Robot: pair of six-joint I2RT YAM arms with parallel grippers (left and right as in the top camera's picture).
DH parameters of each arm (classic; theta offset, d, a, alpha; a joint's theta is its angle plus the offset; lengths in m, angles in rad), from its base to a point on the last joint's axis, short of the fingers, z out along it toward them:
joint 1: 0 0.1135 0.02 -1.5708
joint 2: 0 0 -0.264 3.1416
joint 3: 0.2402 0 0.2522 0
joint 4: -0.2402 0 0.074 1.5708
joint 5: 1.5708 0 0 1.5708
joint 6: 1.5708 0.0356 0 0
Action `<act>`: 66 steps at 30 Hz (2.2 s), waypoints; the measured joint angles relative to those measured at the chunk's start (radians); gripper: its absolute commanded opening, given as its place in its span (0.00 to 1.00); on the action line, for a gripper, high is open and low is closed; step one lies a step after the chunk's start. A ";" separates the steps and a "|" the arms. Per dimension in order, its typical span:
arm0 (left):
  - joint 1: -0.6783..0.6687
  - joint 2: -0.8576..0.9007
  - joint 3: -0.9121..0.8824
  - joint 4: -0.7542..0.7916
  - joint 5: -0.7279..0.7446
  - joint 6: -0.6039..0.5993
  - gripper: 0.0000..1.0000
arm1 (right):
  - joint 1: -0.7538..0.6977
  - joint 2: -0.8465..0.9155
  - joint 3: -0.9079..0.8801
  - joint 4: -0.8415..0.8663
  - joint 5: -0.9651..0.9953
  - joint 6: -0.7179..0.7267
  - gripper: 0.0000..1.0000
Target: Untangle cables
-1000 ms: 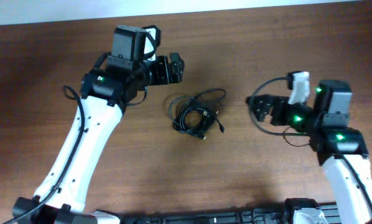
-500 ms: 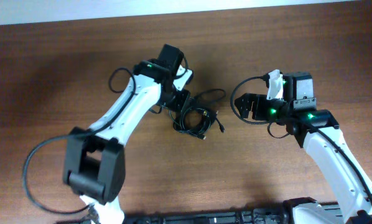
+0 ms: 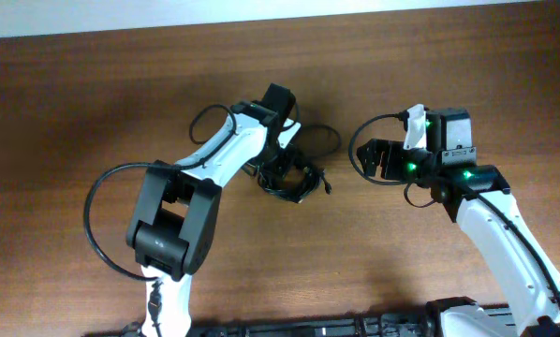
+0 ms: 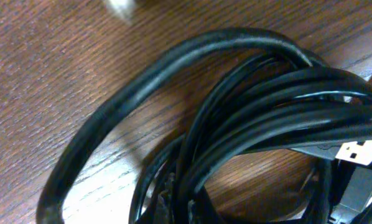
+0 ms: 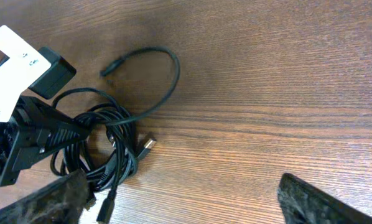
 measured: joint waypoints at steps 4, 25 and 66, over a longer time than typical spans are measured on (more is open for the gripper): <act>0.021 -0.004 0.081 -0.112 -0.035 -0.060 0.00 | 0.000 0.001 0.000 -0.006 -0.094 0.008 0.94; 0.137 -0.213 0.186 -0.258 -0.048 -1.336 0.00 | 0.436 0.306 0.009 0.716 -0.170 0.656 0.54; 0.116 -0.427 0.185 -0.174 0.005 -1.384 0.00 | 0.340 0.288 0.014 0.780 -0.350 0.699 0.59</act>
